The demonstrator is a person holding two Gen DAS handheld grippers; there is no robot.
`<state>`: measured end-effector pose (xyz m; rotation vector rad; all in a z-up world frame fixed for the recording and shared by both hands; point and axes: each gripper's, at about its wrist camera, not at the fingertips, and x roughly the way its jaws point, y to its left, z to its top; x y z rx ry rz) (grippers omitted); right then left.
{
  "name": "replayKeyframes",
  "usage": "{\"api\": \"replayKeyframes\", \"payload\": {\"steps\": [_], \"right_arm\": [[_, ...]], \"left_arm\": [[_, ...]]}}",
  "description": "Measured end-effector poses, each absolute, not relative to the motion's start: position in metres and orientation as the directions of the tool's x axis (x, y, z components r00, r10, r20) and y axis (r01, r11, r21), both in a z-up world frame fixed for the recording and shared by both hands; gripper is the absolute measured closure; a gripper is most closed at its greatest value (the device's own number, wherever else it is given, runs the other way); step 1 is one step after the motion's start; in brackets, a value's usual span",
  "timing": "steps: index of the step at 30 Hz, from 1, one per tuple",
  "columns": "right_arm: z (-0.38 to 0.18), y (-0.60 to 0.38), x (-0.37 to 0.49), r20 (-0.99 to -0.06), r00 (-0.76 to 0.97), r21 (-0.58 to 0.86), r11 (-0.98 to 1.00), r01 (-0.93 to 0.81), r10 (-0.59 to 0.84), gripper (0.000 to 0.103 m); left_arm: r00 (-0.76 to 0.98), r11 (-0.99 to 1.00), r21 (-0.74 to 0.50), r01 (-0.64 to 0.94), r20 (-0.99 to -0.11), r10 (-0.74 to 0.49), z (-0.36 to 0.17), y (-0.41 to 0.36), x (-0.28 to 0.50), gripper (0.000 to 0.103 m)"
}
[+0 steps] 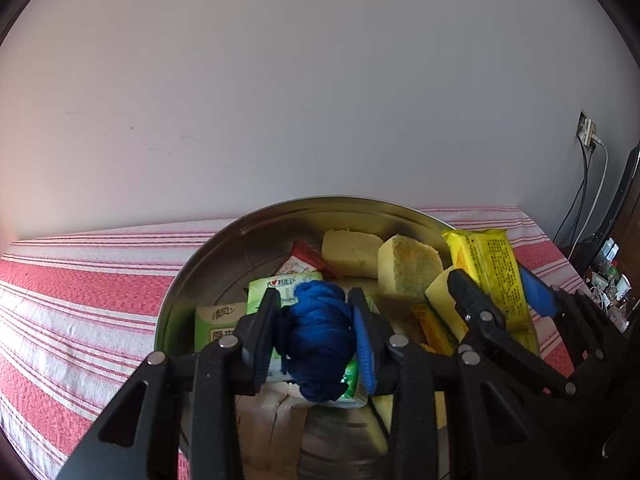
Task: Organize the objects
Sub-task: 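Open both tools to drop the yellow packet and blue cloth into the tin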
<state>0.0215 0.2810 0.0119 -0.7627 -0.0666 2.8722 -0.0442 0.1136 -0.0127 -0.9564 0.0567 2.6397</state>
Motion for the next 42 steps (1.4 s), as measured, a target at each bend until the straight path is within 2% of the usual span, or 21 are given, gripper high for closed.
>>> {"api": "replayKeyframes", "payload": {"steps": [13, 19, 24, 25, 27, 29, 32, 37, 42], "right_arm": [[0.022, 0.290, -0.010, -0.583, -0.807, -0.085, -0.995, -0.049, 0.089, 0.052], [0.025, 0.280, -0.041, -0.672, -0.733, -0.158, -0.988, 0.001, 0.106, 0.052], [0.018, 0.276, -0.048, -0.740, -0.670, -0.134, -0.989, 0.058, 0.061, 0.052], [0.018, 0.275, -0.048, -0.747, -0.663, -0.135, -0.989, 0.064, 0.059, 0.051], [0.018, 0.275, -0.046, -0.739, -0.670, -0.147, -0.988, 0.050, 0.076, 0.051], [0.018, 0.280, -0.045, -0.737, -0.670, -0.141, -0.990, 0.028, 0.086, 0.051], [0.020, 0.291, -0.042, -0.738, -0.672, -0.098, -0.995, 0.018, 0.061, 0.049], [0.023, 0.298, -0.031, -0.715, -0.695, -0.096, -0.995, -0.011, 0.077, 0.037], [0.024, 0.308, -0.015, -0.700, -0.714, 0.014, -1.000, -0.023, 0.006, 0.035]], "left_arm": [[-0.670, -0.952, -0.068, -0.298, -0.696, 0.259, -0.013, 0.112, -0.071, 0.069], [-0.646, -0.954, -0.064, -0.293, -0.722, 0.247, -0.016, 0.116, -0.084, 0.069], [-0.619, -0.955, -0.037, -0.296, -0.754, 0.221, -0.021, 0.120, -0.088, 0.067], [-0.618, -0.956, -0.035, -0.293, -0.756, 0.217, -0.021, 0.120, -0.089, 0.065], [-0.609, -0.963, -0.048, -0.265, -0.766, 0.206, -0.022, 0.116, -0.092, 0.052], [-0.584, -0.971, -0.072, -0.227, -0.788, 0.195, -0.025, 0.110, -0.097, 0.033], [-0.553, -0.972, -0.119, -0.203, -0.805, 0.214, -0.027, 0.103, -0.098, 0.021], [-0.555, -0.973, -0.122, -0.196, -0.804, 0.213, -0.027, 0.100, -0.092, 0.011], [-0.596, -0.968, -0.126, -0.218, -0.768, 0.235, -0.021, 0.099, -0.079, 0.010]]}}
